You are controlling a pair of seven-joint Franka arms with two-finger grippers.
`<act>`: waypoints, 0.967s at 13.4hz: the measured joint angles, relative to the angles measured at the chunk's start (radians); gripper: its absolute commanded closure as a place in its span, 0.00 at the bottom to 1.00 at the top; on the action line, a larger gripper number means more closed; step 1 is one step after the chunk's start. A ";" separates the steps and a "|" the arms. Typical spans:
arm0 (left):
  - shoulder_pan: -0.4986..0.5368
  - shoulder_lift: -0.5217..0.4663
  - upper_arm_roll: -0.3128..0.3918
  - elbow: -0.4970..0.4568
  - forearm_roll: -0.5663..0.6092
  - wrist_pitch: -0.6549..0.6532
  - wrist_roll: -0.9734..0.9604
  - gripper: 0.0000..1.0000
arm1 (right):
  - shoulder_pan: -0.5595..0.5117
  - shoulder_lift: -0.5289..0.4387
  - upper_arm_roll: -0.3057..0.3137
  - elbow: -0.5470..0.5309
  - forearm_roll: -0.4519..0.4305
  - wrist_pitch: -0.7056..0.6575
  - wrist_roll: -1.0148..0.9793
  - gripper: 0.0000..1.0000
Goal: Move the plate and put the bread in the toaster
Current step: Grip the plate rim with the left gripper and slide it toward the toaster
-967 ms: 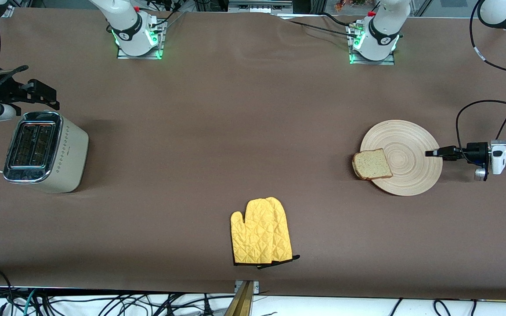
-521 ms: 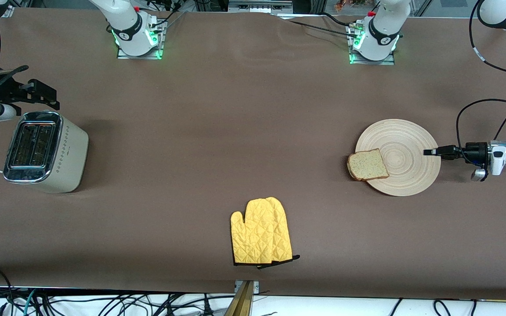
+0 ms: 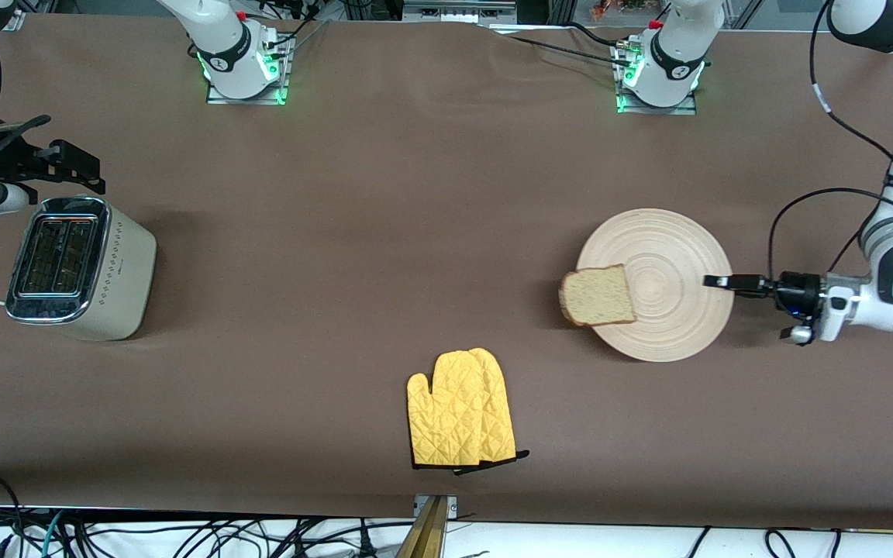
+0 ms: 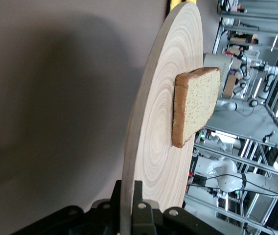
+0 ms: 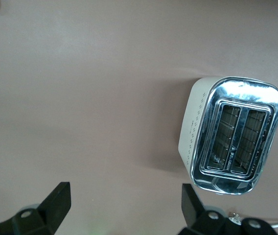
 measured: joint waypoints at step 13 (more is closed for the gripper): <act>-0.441 0.042 -0.002 -0.175 -0.324 0.382 0.126 1.00 | -0.002 0.001 -0.005 0.001 -0.001 0.000 0.000 0.00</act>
